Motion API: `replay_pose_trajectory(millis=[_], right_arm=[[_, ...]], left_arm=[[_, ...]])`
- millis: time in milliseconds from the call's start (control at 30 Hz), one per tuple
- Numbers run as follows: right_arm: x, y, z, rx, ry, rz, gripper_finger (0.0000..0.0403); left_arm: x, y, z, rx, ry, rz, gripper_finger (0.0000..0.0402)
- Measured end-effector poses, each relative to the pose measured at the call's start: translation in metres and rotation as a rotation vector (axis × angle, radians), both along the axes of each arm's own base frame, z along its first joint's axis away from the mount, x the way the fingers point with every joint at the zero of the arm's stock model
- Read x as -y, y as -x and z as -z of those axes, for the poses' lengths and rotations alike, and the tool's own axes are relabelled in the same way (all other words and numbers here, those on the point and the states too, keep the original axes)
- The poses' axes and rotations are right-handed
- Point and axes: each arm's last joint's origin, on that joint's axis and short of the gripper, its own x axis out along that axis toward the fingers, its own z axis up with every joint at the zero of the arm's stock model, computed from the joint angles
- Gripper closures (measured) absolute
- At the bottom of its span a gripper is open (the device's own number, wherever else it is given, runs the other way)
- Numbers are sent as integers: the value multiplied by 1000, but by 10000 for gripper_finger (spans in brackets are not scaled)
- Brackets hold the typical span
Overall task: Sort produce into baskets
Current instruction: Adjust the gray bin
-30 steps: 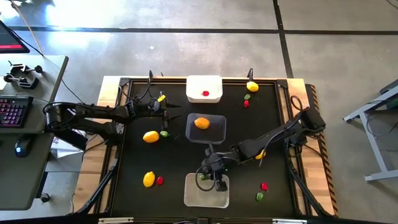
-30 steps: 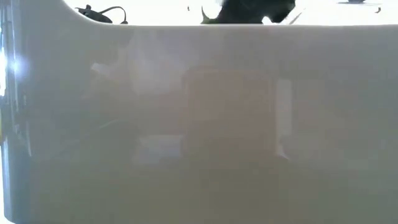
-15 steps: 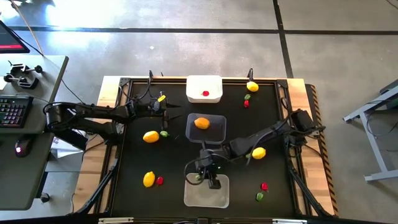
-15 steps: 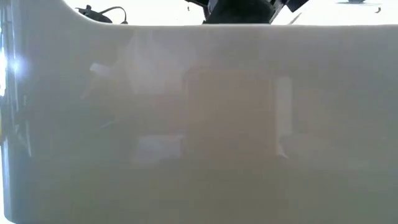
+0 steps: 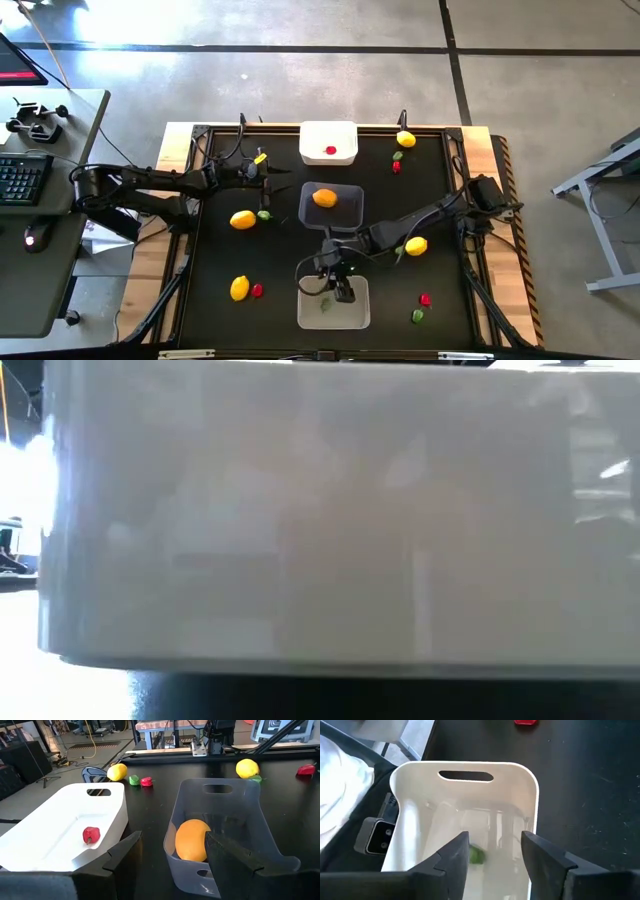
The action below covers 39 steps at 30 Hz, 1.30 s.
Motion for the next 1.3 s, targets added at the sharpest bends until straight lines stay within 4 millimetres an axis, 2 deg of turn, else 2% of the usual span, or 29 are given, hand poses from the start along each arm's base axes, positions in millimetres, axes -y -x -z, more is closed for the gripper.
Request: replay_pose_trajectory(millis=[267,433,533,633,900,967,1100,1200,1300], right_arm=[[2,5,-9,-33,-36,19,238],[2,4,-29,-100,14,42,282],[6,7,-39,-168,96,152,314],[11,13,-46,-263,159,234,319],[8,13,-44,-295,95,192,234],[7,12,-40,-310,93,200,223],[7,9,-28,-347,107,203,228],[5,6,-17,-379,107,196,243],[6,4,-13,-387,110,199,262]], left_arm=[[0,0,0,-3,1,0,202],[0,0,0,-4,2,0,202],[0,0,1,-6,2,0,202],[0,0,1,-6,2,0,202],[0,0,1,-9,4,0,202],[0,0,1,-13,5,0,202],[0,0,1,-14,6,-1,202],[0,0,2,-15,6,-1,202],[0,1,2,-17,6,-3,202]])
